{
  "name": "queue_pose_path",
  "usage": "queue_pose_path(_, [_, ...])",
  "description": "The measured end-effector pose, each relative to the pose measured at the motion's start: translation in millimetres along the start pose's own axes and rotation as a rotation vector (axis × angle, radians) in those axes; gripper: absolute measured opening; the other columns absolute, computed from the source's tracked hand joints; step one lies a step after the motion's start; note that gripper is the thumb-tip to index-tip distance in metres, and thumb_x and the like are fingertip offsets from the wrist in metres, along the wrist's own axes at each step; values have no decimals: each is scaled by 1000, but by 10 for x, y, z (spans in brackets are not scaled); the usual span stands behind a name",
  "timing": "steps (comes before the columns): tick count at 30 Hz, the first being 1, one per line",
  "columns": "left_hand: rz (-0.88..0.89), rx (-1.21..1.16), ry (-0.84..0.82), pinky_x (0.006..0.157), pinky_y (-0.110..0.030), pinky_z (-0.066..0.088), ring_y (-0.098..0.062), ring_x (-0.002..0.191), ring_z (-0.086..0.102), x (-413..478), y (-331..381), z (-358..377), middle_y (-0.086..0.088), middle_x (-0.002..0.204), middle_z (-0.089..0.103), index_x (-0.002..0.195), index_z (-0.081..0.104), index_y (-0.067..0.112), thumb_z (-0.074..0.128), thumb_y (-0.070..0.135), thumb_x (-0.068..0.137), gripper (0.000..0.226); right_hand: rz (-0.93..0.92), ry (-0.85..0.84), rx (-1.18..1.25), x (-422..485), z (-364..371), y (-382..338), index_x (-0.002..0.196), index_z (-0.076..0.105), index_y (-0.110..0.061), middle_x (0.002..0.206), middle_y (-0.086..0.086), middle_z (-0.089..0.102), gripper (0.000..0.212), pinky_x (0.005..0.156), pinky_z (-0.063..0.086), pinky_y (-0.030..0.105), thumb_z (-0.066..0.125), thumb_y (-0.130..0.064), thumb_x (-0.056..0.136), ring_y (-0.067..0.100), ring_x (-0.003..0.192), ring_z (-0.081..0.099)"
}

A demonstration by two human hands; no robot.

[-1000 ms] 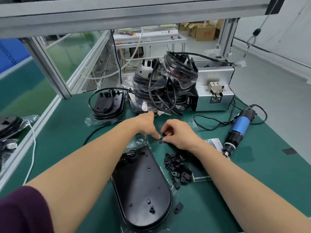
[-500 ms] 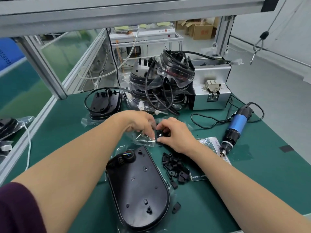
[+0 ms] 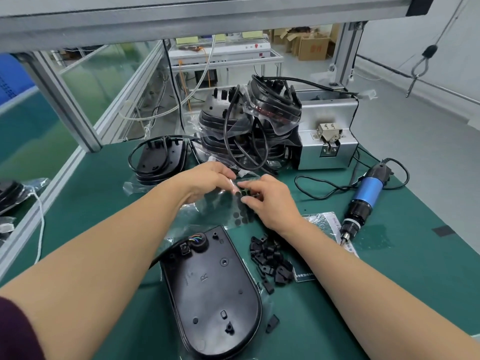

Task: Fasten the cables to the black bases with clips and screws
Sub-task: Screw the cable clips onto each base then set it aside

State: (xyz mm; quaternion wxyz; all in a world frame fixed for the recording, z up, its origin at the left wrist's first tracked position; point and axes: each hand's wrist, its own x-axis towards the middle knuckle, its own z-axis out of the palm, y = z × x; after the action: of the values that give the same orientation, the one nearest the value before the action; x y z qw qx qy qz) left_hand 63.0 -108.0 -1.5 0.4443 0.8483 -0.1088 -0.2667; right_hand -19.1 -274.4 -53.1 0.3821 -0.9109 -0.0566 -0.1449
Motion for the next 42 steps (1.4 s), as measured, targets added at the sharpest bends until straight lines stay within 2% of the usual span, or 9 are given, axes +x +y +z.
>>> queue_pose_path(7, [-35,-45,68,109,-41,39,-29,116,56,54,27,45,-22,115,64,124,55,1,67,-2,83,43,-92,12,-111,38,2,-63,112,76,-23,106,-3,62,22,82,52,37,71,-29,91,18,96,62])
queue_pose_path(11, [-94,-187,69,92,-36,53,-26,85,61,74,122,58,-19,86,61,97,61,-5,59,-15,83,17,-214,64,-281,-2,19,-104,103,74,-15,108,0,64,14,72,55,42,67,-21,93,25,90,66])
queue_pose_path(15, [-145,-122,46,78,-30,56,-20,72,65,51,186,47,-13,74,66,95,61,-4,58,-14,84,15,-211,36,-317,1,19,-135,102,67,-17,107,-3,59,11,67,47,35,63,-22,94,24,90,63])
queue_pose_path(21, [-136,-50,24,96,-39,53,-26,80,63,13,209,51,-13,70,62,72,59,0,59,-16,82,19,-91,-76,-269,89,-16,-121,99,61,-22,95,-12,48,10,73,36,32,66,-27,91,21,96,58])
queue_pose_path(25, [-126,-49,23,95,-39,53,-24,77,61,-5,205,65,-10,65,62,65,56,2,58,-18,81,26,-121,-68,-275,103,-44,-148,100,63,-18,98,-5,59,15,75,46,35,70,-24,89,23,95,59])
queue_pose_path(29, [-157,-75,33,90,-35,52,-20,66,61,-28,184,53,-6,54,64,70,59,0,61,-15,81,18,-147,-16,-279,29,-5,-163,96,66,-13,99,-2,62,11,76,50,39,70,-22,89,25,91,60])
queue_pose_path(32, [-169,-97,40,92,-36,53,-28,81,67,-50,172,62,-15,69,70,85,62,-4,65,-14,78,13,-143,-9,-259,11,0,-140,93,67,-14,97,-2,64,11,77,50,39,70,-23,89,25,91,61])
queue_pose_path(37, [-157,-111,57,90,-35,54,-28,80,65,-42,153,64,-16,71,68,90,62,-6,65,-15,78,16,-156,6,-260,16,8,-104,87,64,-19,89,-9,59,9,68,36,29,71,-25,88,19,87,60])
queue_pose_path(42, [-97,43,43,86,-32,53,-24,87,62,-71,167,54,-17,91,65,103,65,-4,70,-11,74,30,-116,-85,-131,65,-38,-65,87,71,-17,85,-9,64,6,78,51,35,74,-22,86,14,82,60])
